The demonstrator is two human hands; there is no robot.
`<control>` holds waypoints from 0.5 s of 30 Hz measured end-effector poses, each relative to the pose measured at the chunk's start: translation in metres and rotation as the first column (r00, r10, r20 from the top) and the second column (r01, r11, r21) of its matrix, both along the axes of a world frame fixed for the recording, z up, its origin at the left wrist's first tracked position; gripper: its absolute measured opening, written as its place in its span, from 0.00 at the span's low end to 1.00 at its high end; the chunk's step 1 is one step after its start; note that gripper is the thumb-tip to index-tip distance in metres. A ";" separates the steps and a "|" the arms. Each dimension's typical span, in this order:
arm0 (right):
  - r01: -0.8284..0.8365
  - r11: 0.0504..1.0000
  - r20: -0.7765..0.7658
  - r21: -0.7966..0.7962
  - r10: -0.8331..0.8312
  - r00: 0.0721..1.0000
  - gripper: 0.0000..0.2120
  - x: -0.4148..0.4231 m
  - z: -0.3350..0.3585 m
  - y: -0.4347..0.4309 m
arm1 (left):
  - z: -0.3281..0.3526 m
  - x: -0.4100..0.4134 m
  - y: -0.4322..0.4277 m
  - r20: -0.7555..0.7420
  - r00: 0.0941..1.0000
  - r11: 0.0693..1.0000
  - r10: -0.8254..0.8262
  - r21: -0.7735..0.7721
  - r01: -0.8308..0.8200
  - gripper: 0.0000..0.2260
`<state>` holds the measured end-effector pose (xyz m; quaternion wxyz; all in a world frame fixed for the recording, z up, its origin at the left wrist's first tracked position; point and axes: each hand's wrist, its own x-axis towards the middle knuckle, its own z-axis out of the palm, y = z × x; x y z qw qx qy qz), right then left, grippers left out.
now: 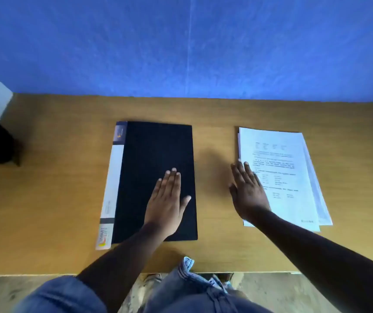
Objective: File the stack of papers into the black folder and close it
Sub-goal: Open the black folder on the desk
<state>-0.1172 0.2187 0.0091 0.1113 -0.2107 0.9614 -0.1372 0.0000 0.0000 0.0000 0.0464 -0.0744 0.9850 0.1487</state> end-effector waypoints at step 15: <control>-0.102 0.992 -0.022 0.074 0.104 0.994 0.28 0.008 -0.020 0.009 | -0.008 0.023 -0.005 -0.104 0.994 0.999 0.044 0.018 -0.042 0.30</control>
